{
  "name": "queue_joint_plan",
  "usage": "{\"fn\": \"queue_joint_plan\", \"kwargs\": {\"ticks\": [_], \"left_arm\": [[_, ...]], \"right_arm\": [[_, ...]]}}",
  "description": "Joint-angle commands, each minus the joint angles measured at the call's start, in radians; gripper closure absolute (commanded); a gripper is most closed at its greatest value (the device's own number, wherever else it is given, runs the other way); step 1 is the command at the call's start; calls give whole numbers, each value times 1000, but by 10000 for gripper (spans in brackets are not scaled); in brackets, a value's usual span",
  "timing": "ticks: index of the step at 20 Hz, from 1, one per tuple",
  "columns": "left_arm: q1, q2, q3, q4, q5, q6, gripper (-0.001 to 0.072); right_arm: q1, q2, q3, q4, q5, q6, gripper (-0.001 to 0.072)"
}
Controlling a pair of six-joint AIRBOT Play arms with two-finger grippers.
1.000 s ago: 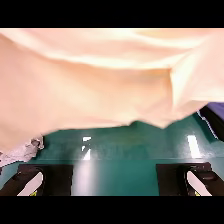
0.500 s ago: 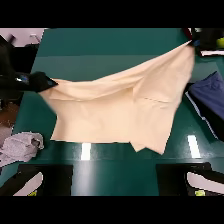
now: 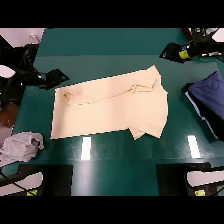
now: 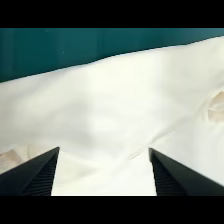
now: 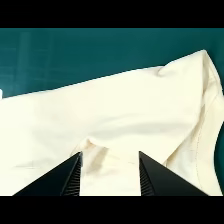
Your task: Fold the shirts.
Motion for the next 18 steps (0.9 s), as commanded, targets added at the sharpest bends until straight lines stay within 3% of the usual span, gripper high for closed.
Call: {"fn": "queue_joint_plan", "kwargs": {"ticks": [1,4,7,11,18], "left_arm": [[69,-25,131,70,-231,5,39],[145,-21,119,142,-421,31,40],[200,-18,-53,243,-497,27,40],[301,27,-336,321,-428,34,40],[356,58,-504,312,-368,31,40]], "right_arm": [[-53,14,-4,92,103,-68,348],[-77,51,-5,91,246,-131,348],[-74,79,-5,91,292,-141,349],[-53,100,-5,92,297,-142,348],[-21,101,-5,89,293,-142,348]]}}
